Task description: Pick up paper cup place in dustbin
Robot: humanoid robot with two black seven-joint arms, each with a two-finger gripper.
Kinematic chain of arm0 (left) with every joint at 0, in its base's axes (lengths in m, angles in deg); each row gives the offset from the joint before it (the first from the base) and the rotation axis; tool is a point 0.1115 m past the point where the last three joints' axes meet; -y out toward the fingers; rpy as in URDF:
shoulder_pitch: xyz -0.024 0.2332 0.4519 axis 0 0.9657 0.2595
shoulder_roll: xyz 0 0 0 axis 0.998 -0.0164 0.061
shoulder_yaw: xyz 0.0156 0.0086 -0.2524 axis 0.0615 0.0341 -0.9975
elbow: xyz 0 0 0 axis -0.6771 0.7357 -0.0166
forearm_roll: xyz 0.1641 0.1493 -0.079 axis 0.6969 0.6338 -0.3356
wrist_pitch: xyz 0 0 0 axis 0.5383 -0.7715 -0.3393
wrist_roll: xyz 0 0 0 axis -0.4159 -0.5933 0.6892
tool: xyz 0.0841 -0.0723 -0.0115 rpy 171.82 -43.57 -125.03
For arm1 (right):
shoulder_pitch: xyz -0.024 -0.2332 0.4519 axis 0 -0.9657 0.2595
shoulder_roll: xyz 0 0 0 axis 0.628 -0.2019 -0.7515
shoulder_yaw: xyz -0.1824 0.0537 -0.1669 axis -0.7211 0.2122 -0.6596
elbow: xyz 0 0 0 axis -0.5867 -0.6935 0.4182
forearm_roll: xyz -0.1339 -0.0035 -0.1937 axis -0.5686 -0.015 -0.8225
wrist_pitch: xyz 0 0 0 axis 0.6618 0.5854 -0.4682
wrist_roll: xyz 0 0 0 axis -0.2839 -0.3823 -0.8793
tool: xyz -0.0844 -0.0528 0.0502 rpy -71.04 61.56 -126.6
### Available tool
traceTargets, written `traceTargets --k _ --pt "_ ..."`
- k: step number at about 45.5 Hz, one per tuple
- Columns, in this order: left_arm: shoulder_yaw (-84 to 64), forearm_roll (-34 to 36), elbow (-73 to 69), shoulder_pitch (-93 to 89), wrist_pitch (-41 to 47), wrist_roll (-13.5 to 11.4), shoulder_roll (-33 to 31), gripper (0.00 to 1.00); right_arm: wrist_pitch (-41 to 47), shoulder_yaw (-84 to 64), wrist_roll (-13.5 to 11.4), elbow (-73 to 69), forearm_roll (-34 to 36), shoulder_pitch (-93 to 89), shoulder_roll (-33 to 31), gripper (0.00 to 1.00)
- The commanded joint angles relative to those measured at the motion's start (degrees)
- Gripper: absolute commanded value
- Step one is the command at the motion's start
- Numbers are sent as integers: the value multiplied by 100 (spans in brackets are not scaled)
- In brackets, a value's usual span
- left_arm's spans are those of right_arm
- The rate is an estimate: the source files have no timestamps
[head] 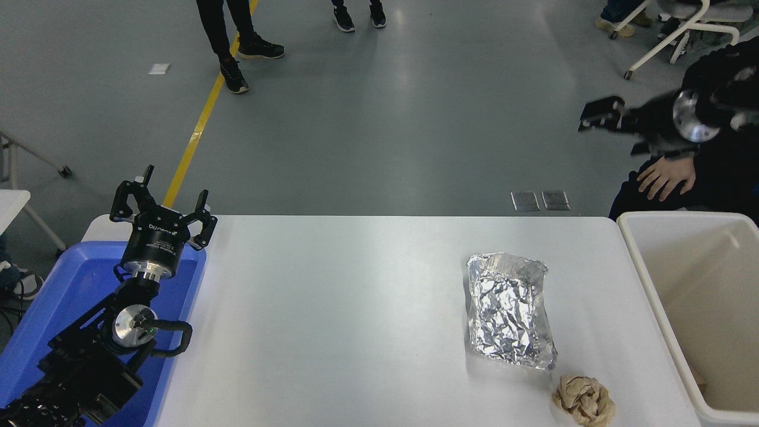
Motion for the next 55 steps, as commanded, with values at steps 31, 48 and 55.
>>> traceTargets --k 31,48,55 --pt "0 1 -3 0 -2 0 0 98 1519 -298 8 -1916 467 2029 1437 100" --pt "0 1 -3 0 6 0 0 98 1519 -149 8 -1925 511 1906 1446 100" --pt "-9 1 -3 0 6 0 0 98 1519 -149 8 -1917 511 1880 1437 100"
